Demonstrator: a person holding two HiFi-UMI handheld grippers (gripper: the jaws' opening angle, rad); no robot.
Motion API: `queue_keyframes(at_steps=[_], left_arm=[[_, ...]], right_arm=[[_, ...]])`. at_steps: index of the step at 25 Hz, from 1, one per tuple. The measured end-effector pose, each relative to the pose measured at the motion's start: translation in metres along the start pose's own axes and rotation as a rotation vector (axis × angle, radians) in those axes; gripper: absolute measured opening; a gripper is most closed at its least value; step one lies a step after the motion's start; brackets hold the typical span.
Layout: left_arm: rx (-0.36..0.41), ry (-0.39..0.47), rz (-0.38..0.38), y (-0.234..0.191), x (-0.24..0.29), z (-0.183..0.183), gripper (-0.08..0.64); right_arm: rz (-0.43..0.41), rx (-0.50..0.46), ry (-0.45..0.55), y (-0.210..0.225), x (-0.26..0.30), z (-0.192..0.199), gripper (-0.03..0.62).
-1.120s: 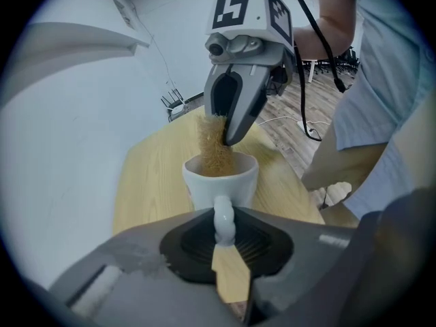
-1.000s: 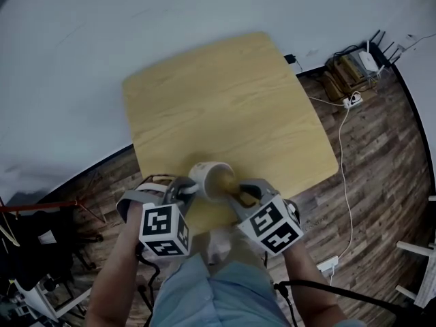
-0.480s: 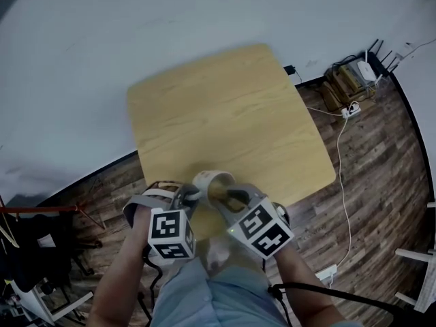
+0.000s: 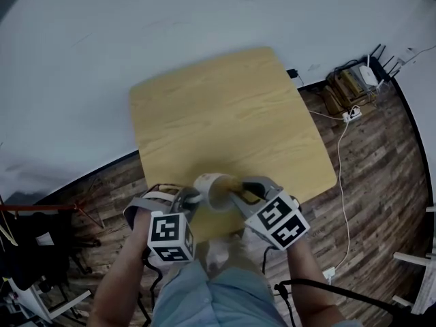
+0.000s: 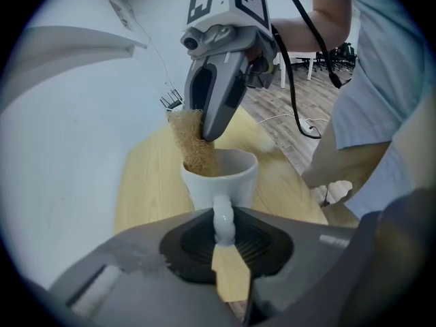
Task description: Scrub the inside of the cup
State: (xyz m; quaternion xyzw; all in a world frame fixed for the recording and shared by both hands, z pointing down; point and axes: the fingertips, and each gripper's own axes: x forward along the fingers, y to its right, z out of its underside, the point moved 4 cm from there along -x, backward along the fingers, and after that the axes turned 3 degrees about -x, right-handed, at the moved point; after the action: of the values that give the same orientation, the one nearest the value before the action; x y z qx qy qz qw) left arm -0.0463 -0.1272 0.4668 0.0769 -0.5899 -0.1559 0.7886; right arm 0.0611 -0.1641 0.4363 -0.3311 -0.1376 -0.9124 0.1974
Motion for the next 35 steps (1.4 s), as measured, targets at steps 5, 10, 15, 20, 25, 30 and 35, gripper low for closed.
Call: queue_keyframes(at_steps=[5,10,15,20,25,30,35], left_arm=[[-0.006,0.002,-0.01,0.001,-0.002,0.002,0.068],[-0.027,0.0,-0.021,0.001,-0.003,0.002,0.067],[-0.026,-0.001,-0.028,0.002,-0.001,0.004,0.067],[-0.009,0.0,-0.04,0.004,0.0,0.003,0.067],[-0.005,0.013,-0.046,0.006,0.001,0.002,0.067],[-0.01,0.036,-0.05,0.005,0.004,0.007,0.068],[-0.057,0.079,-0.049,0.001,0.007,0.012,0.069]], right_arm=[[0.01,0.039,-0.012,-0.008,0.0,0.015,0.069],[-0.006,0.076,-0.038,-0.024,0.006,0.028,0.069],[-0.044,0.135,-0.046,-0.039,0.019,0.033,0.067],[-0.1,0.211,-0.02,-0.041,0.029,0.029,0.067],[-0.126,0.271,0.028,-0.041,0.036,0.017,0.067],[-0.07,0.266,0.048,-0.034,0.033,0.001,0.069],[0.017,0.264,0.08,-0.023,0.009,-0.015,0.069]])
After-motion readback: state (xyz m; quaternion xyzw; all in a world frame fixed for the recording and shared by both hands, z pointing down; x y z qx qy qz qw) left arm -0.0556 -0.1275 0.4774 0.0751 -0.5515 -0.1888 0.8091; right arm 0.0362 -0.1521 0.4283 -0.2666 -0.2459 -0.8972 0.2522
